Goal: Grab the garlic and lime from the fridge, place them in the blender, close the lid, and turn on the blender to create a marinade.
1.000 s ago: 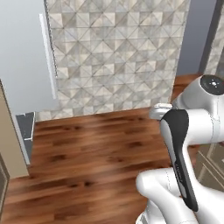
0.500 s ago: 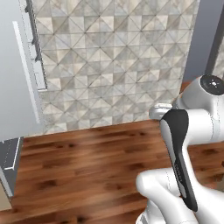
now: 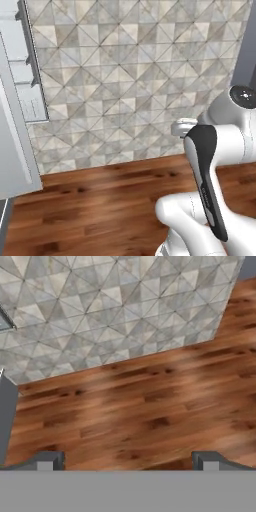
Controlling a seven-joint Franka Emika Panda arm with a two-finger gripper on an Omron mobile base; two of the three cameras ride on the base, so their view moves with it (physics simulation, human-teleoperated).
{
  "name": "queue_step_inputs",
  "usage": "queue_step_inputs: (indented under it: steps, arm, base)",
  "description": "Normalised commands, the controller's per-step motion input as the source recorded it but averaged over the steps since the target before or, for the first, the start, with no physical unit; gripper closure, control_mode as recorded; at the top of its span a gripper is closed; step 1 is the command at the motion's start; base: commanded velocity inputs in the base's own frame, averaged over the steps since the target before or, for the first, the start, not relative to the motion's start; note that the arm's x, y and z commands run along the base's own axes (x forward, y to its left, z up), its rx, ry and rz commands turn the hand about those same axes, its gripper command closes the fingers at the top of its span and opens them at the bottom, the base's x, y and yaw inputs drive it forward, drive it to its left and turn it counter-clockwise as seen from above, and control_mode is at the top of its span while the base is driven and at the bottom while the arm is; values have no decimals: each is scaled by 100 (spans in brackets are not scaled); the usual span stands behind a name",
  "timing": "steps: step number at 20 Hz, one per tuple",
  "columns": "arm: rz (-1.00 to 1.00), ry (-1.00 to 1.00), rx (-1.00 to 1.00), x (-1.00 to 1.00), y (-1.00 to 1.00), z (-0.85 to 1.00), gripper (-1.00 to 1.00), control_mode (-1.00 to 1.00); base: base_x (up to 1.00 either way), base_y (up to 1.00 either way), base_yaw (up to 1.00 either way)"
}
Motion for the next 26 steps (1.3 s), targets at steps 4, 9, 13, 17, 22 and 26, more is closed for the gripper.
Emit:
queue_step_inputs:
  steps: [4, 9, 13, 17, 22, 26]
  arm:
    - [0, 0, 0, 0, 0, 0, -100, 100]
    - [0, 0, 0, 0, 0, 0, -100, 100]
    - [0, 0, 0, 0, 0, 0, -100, 100]
    - [0, 0, 0, 0, 0, 0, -100, 100]
    - [0, 0, 0, 0, 0, 0, -100, 100]
    - [0, 0, 0, 0, 0, 0, -100, 100]
  base:
    - [100, -31, 8]
    - [100, -34, 11]
    - [100, -43, 19]
    - [99, -37, 48]
    - [94, -24, 70]
    - [80, -24, 80]
